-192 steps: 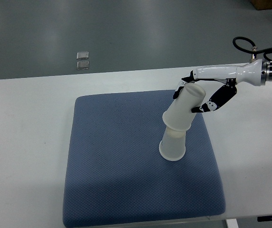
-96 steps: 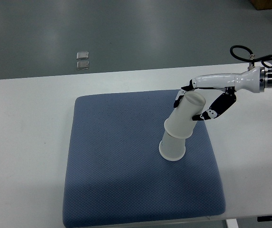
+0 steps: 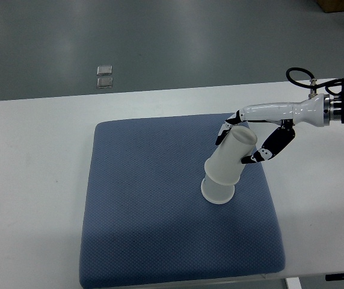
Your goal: Stack paper cups
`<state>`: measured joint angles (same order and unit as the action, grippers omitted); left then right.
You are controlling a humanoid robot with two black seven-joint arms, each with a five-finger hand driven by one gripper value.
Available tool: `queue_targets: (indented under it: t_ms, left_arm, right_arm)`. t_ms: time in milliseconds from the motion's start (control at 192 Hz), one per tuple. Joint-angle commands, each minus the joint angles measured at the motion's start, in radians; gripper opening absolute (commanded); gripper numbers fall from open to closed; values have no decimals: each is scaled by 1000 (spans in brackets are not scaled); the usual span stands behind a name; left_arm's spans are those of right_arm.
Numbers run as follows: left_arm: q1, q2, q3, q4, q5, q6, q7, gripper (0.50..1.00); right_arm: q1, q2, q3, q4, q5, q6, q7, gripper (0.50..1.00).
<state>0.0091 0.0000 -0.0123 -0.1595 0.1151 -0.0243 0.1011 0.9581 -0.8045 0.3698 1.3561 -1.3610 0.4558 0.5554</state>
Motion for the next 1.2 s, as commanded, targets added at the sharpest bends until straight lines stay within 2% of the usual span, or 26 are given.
queue_targets:
  t_ms: [0,36,57,99,339,448,506,766,886,1042,1193]
  left_arm:
    - [0,0,0,0,0,0,0,1000]
    - [0,0,0,0,0,1,0,1000]
    - [0,0,0,0,0,0,0,1000]
    - [0,0,0,0,0,1,0,1000]
    - [0,0,0,0,0,0,0,1000]
    - [0,0,0,0,0,1,0,1000]
    - [0,0,0,0,0,0,0,1000]
    - [0,0,0,0,0,0,0,1000]
    - [0,0,0,0,0,0,0,1000]
    - [0,0,0,0,0,0,0,1000]
    - [0,0,0,0,0,0,0,1000]
  right_arm:
    - [-7,2,0,0,-1,0,-2,801]
    - [-9,4,0,-2,-1,0,-2,842]
    - [-10,5,0,0,0,0,0,897]
    - [-15,7,0,0,-1,-2,0,919]
    - [-19,8,1,-11,7,-5,-2,924]
    - [-22,22,12,-51,23,-46,-2,924]
    - [-35,36,12,-71,72,-74,-2,924]
    - [-73,77,12,-175,358,-68,-14,924]
    - [-122,131,15,-267,565,-65,-88,921]
    - [-159,186,18,-347,858,-69,-268,924]
    - [-160,220,18,-396,1169,-75,-391,924]
